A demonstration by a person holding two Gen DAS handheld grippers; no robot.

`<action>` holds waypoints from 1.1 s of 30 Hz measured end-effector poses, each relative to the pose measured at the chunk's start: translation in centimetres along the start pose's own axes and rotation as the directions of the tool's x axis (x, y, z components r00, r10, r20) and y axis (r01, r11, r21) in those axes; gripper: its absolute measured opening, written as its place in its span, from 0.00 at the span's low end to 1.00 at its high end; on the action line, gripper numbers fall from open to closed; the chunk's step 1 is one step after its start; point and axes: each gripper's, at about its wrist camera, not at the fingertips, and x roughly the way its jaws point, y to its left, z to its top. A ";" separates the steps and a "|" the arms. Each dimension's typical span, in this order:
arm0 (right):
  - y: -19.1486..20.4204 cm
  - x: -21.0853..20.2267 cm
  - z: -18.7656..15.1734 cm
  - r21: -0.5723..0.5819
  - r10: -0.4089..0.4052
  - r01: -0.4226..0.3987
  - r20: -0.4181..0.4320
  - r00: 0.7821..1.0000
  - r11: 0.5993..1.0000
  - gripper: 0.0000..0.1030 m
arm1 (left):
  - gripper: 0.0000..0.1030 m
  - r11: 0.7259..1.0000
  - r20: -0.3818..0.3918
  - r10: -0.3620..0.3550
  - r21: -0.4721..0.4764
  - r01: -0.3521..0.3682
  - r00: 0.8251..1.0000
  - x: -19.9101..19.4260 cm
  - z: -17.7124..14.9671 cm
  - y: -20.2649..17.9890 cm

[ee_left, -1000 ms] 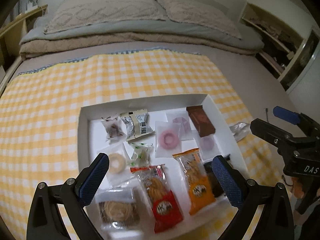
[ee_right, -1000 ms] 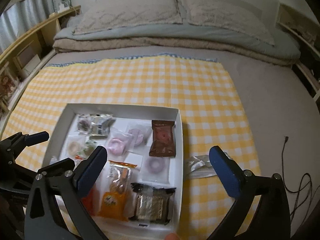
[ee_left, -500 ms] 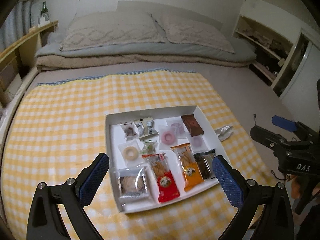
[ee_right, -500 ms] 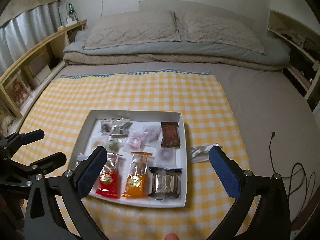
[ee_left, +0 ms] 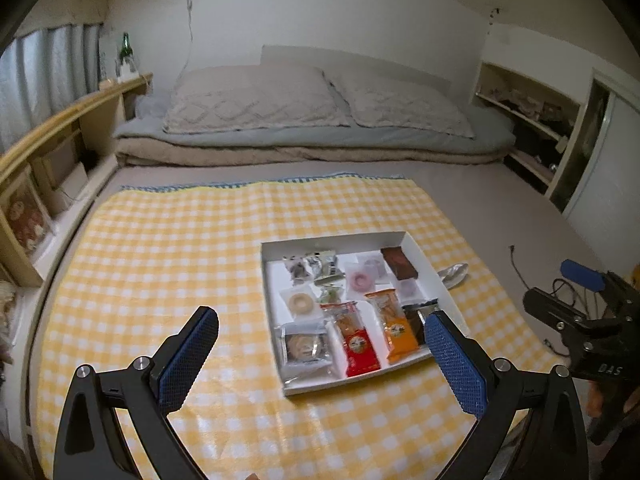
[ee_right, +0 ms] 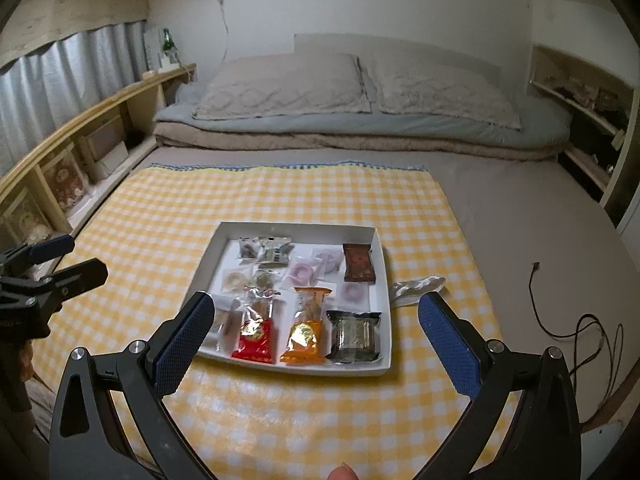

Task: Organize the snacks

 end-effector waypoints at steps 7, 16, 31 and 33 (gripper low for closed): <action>1.5 -2.5 -2.5 -0.020 -0.033 0.034 0.060 0.998 0.999 1.00 | 1.00 0.997 0.060 0.070 0.032 -0.072 0.996 -3.7 -3.9 -1.3; 2.6 -4.0 -5.7 -0.025 -0.067 0.070 0.096 0.993 0.997 1.00 | 1.00 0.995 0.089 0.091 0.034 -0.094 0.992 -6.2 -9.3 -2.0; 4.0 -5.4 -9.3 -0.018 -0.117 0.122 0.165 0.979 0.992 1.00 | 1.00 0.986 0.110 0.164 0.009 -0.166 0.980 -6.6 -12.9 -1.2; 3.9 -5.5 -9.5 -0.011 -0.119 0.122 0.169 0.978 0.992 1.00 | 1.00 0.984 0.112 0.177 0.014 -0.180 0.978 -6.5 -13.3 -1.0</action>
